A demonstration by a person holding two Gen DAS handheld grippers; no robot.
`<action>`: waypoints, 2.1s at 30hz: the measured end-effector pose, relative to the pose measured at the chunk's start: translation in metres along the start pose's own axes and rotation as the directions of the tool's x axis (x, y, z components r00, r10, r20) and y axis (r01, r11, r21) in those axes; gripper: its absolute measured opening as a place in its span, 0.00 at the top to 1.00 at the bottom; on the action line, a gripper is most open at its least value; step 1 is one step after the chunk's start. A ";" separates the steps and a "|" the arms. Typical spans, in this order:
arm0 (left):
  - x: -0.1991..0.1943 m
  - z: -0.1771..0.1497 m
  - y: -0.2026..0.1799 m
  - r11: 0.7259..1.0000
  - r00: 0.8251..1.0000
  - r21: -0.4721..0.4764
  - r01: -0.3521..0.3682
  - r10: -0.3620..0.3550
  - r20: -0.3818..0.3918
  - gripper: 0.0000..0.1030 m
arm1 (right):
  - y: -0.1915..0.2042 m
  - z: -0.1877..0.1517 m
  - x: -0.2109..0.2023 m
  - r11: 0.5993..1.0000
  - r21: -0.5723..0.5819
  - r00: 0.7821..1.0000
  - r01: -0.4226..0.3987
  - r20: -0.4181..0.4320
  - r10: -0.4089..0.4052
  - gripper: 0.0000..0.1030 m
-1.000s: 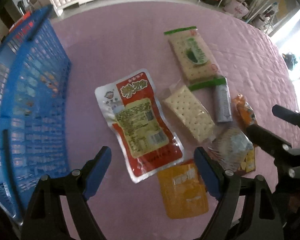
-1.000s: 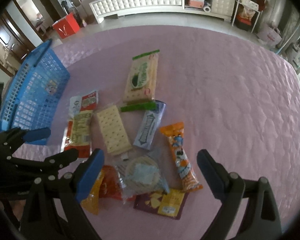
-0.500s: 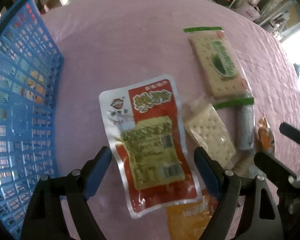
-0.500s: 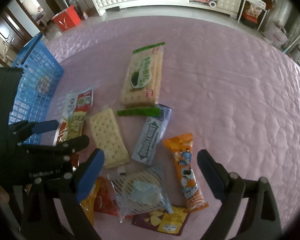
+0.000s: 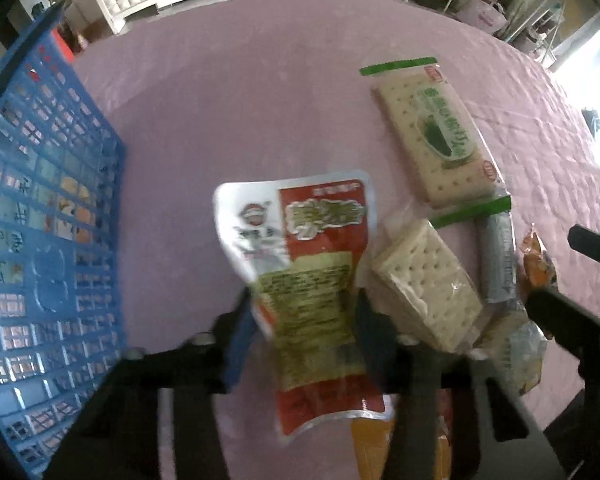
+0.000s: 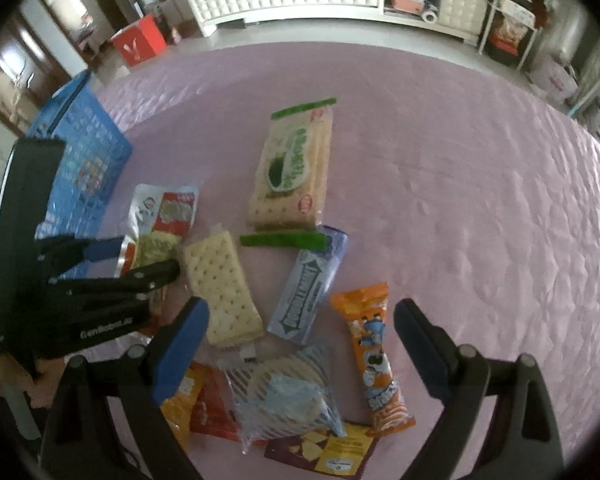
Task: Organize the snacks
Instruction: 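Grasp the red-and-white sauce packet with the left gripper while the right grasps a plain cracker pack, then carry the sauce packet and cracker pack with both grippers over the basket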
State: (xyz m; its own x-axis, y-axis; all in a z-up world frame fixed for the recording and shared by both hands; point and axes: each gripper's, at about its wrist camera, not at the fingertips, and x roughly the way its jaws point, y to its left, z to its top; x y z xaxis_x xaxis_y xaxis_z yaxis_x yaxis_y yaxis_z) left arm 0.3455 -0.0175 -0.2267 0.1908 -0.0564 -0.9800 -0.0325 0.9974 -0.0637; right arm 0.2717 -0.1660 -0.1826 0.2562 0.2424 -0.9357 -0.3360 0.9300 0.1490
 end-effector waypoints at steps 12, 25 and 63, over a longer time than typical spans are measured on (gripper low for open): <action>-0.021 -0.019 0.021 0.999 0.998 0.014 0.047 -0.048 0.043 0.66 | 0.027 0.012 0.003 0.992 -0.091 0.996 -0.084 -0.033 0.082 0.22; -0.033 -0.042 0.023 0.998 0.999 0.056 0.026 -0.028 0.044 0.67 | 0.063 0.020 0.048 0.962 -0.255 0.989 -0.096 -0.130 0.064 0.28; -0.253 -0.147 0.069 0.991 0.912 0.132 -0.010 -0.045 0.407 0.69 | 0.138 -0.017 -0.103 0.938 -0.347 0.987 0.018 0.158 0.040 0.55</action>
State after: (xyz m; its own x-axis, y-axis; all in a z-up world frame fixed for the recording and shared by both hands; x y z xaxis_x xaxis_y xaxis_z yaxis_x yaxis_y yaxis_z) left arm 0.1508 0.0592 -0.0104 0.5746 -0.0787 -0.8147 0.0954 0.9950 -0.0288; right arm 0.1840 -0.0672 -0.0710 0.3824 0.3200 -0.8668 -0.6254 0.7802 0.0121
